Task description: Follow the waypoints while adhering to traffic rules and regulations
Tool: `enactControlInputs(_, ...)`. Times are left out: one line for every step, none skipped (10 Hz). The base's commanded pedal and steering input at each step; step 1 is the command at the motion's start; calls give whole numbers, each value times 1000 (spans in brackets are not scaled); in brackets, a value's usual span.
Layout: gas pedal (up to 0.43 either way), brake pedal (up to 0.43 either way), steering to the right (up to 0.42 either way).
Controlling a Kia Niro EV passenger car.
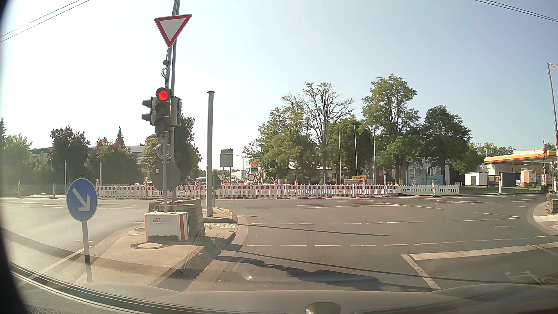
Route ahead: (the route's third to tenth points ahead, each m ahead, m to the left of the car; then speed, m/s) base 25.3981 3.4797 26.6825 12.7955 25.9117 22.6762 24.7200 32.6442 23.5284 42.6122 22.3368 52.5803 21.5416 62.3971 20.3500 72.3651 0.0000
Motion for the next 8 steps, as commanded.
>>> enactControlInputs(0,384,6)
enactControlInputs(0,384,6)
enactControlInputs(0,384,5)
enactControlInputs(0,384,6)
enactControlInputs(0,384,5)
enactControlInputs(0,384,6)
enactControlInputs(0,384,6)
enactControlInputs(0,384,5)
